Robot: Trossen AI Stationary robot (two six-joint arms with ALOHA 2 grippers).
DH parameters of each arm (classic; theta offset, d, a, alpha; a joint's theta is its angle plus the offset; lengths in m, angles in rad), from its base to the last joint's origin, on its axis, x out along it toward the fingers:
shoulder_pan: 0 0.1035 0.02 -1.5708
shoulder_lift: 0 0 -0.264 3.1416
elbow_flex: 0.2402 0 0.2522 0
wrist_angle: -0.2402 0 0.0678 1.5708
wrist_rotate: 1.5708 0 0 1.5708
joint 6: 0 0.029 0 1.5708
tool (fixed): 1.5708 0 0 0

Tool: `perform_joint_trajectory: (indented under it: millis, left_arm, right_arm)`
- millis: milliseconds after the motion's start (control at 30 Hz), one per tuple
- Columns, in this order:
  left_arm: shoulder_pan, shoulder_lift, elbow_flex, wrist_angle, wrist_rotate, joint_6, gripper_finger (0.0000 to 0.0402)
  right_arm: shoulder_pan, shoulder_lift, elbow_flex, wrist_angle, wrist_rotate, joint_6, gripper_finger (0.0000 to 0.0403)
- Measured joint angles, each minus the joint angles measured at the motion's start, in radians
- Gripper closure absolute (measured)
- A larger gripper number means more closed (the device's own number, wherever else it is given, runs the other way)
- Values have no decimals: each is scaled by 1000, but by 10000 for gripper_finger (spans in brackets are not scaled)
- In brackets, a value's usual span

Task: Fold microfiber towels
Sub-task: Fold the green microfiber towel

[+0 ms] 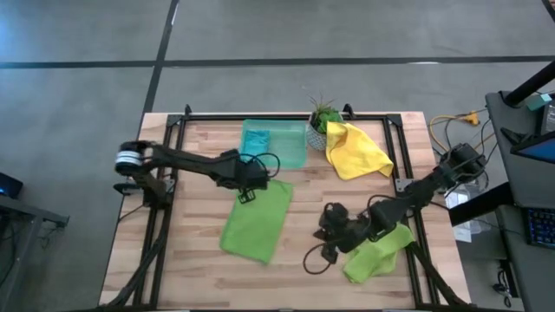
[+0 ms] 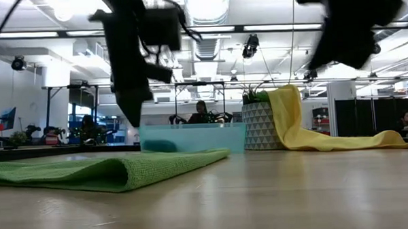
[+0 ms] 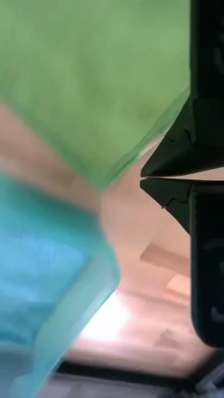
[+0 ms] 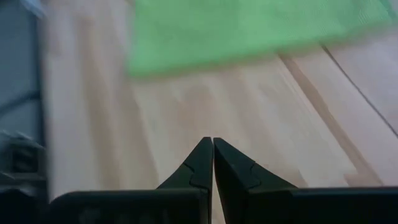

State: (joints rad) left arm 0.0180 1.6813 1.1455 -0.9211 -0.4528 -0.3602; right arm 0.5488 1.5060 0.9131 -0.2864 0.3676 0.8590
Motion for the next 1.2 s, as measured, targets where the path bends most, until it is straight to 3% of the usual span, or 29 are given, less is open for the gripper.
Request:
perform_joint_trajectory:
  millis: [167,333,467,667,833,967,1200]
  left_arm:
    - [-32,-158,-124,-7,312,43,402]
    - [-113,-260,-300,-9,360,-85,402]
    - [-195,-272,-409,92,460,-123,402]
    - [-352,-220,-469,334,473,-301,401]
    - [-465,-143,-428,438,472,-410,401]
    - [-526,-117,-391,563,507,-418,401]
    - [-584,-156,-381,559,520,-398,402]
  right_arm:
    - [-51,3,1,187,-7,-109,394]
    - [-90,3,8,191,-7,-123,394]
    - [-93,4,8,189,-7,-129,394]
    - [-93,4,8,189,-8,-134,394]
    - [-93,4,8,192,-8,-130,394]
    - [-93,4,8,196,-9,-108,394]
    - [-94,4,8,290,-106,-92,394]
